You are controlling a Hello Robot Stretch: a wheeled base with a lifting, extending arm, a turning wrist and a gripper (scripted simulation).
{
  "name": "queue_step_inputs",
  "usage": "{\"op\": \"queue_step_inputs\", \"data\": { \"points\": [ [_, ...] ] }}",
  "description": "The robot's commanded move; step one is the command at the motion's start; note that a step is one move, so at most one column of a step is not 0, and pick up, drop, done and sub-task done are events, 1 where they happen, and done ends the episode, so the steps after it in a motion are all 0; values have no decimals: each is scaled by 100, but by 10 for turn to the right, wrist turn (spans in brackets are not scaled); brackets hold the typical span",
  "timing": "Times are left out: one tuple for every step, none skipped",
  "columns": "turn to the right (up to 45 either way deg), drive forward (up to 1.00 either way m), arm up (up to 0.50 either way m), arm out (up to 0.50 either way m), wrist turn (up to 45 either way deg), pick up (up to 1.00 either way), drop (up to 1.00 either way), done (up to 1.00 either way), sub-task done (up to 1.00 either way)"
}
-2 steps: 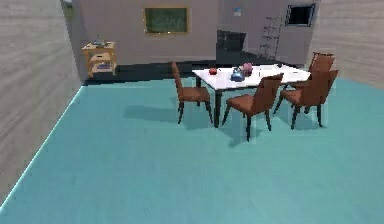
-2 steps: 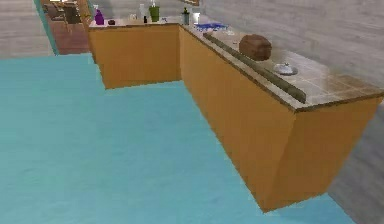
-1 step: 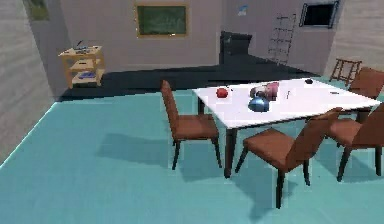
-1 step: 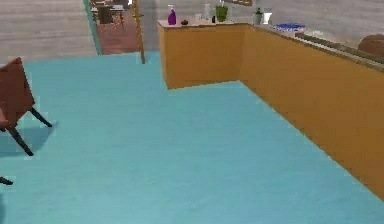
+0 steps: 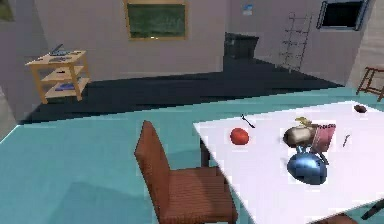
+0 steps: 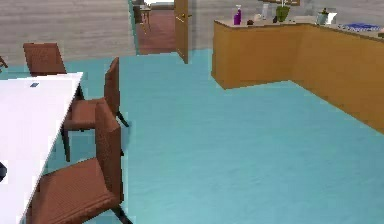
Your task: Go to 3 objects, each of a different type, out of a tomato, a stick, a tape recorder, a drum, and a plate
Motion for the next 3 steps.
{"op": "queue_step_inputs", "data": {
  "points": [
    [120,0,0,0,0,0,0,0,0],
    [0,0,0,0,0,0,0,0,100],
    [-450,0,0,0,0,0,0,0,0]
  ]
}}
